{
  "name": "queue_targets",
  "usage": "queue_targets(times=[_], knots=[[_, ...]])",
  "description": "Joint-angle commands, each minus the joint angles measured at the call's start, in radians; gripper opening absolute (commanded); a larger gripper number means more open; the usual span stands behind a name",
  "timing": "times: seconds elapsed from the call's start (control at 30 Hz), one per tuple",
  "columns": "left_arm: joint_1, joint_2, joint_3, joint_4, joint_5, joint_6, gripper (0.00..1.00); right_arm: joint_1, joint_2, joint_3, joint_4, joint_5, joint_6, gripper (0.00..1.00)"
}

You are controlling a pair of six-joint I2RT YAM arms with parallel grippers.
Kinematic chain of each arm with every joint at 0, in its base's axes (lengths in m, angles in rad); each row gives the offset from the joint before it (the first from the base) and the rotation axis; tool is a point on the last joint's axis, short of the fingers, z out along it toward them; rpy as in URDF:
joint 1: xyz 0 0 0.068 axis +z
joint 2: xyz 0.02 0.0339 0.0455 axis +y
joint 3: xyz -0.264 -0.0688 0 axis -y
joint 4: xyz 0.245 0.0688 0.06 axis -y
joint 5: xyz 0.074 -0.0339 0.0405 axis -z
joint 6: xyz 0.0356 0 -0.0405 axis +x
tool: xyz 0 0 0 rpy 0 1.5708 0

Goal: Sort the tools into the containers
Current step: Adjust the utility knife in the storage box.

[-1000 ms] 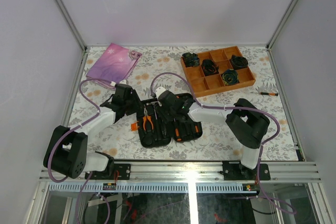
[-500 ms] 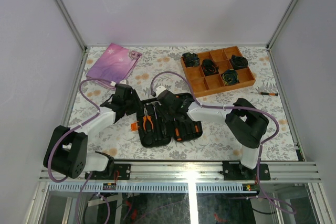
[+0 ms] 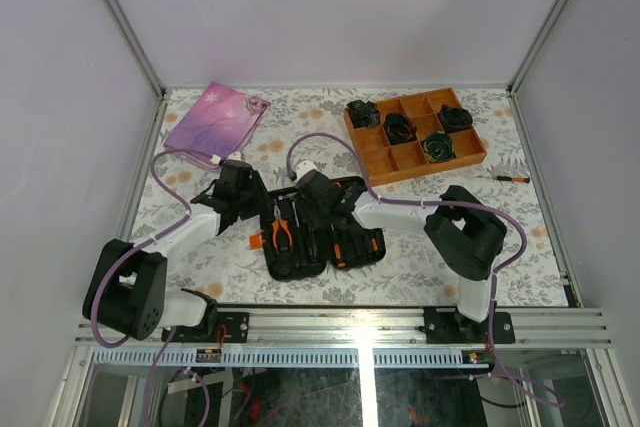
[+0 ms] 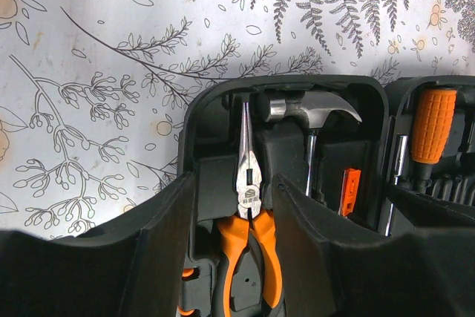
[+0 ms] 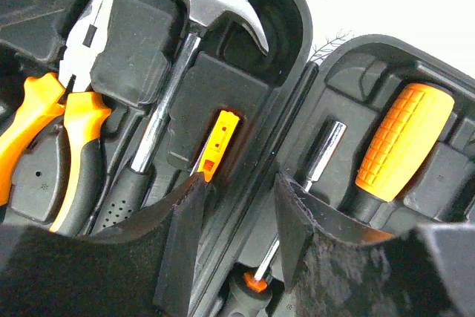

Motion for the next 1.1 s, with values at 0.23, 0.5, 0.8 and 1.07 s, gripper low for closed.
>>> queue_targets(times=[0.23, 0.5, 0.8, 1.07], knots=[[-0.017, 0.005, -0.016, 0.009, 0.017, 0.009, 0.44, 0.001, 0.021, 0.031, 0.017, 0.019, 0.037, 0.47], [-0.016, -0.014, -0.017, 0.001, 0.012, 0.006, 0.44, 0.001, -0.144, -0.061, 0.117, -0.085, 0.005, 0.55], [-0.016, -0.047, -0.013, -0.02, -0.001, 0.003, 0.43, 0.001, -0.369, -0.211, 0.178, 0.065, 0.075, 0.58], [-0.016, -0.123, 0.011, -0.07, -0.021, -0.003, 0.48, -0.009, -0.5, -0.323, 0.113, 0.234, 0.145, 0.6]])
